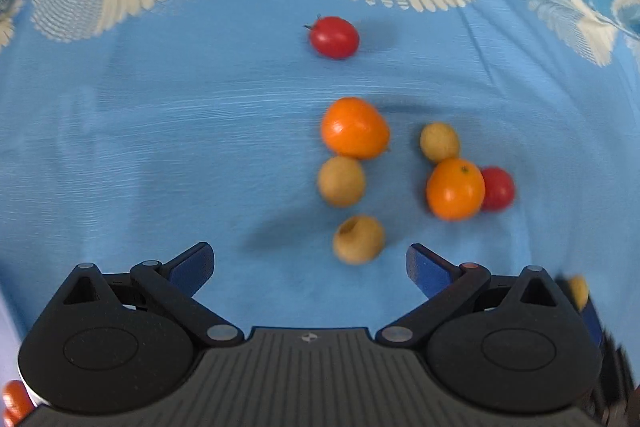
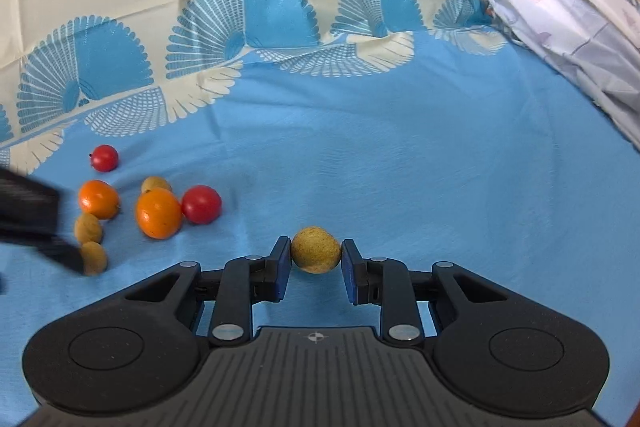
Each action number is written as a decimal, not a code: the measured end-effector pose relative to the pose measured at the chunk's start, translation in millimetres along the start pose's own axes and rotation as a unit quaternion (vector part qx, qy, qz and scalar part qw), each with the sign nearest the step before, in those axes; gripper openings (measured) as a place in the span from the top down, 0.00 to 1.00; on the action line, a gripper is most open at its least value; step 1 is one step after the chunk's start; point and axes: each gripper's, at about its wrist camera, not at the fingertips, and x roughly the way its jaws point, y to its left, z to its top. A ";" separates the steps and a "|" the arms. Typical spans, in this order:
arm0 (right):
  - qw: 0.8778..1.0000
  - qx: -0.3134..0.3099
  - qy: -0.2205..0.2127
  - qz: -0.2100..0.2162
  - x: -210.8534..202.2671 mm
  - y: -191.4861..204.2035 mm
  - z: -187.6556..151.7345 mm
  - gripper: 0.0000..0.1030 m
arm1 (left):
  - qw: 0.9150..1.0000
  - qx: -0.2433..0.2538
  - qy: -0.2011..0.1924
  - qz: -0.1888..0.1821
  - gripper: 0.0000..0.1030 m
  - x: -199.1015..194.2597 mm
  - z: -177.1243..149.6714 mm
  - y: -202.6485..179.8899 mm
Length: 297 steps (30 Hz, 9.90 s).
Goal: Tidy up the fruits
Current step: 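Grasp a tan round fruit with the right tool while the left tool grasps another, then carry both tan fruits over the plate and open both tools, then withdraw both tools from the plate, then grasp a mandarin with the right tool while the left tool grasps a tan fruit, then carry both fruits over the plate and open both tools to release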
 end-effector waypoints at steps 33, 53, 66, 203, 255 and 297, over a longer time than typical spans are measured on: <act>0.976 -0.126 -0.058 0.165 -175.1 87.3 -29.8 0.73 | 0.985 -0.128 -0.091 0.074 0.70 -227.1 -174.7 244.5; 0.924 -0.243 -0.016 0.296 -257.0 231.7 -54.3 0.73 | 0.972 -0.190 -0.127 0.058 0.70 -250.1 -206.8 332.9; 0.916 -0.268 0.010 0.297 -228.0 262.7 -59.9 0.73 | 0.976 -0.183 -0.108 0.053 0.70 -214.1 -188.9 337.9; 0.987 -0.112 -0.011 0.112 -34.9 59.1 1.5 0.52 | 0.993 0.045 -0.100 0.039 0.00 -103.6 -55.3 63.0; 0.982 -0.087 -0.046 0.163 -161.0 65.4 -10.1 0.62 | 0.980 -0.020 -0.182 0.072 0.74 -237.5 -134.7 167.8; 0.894 -0.316 -0.017 0.318 -357.3 199.0 -88.8 0.62 | 0.958 -0.177 -0.220 0.039 0.74 -310.3 -300.2 331.9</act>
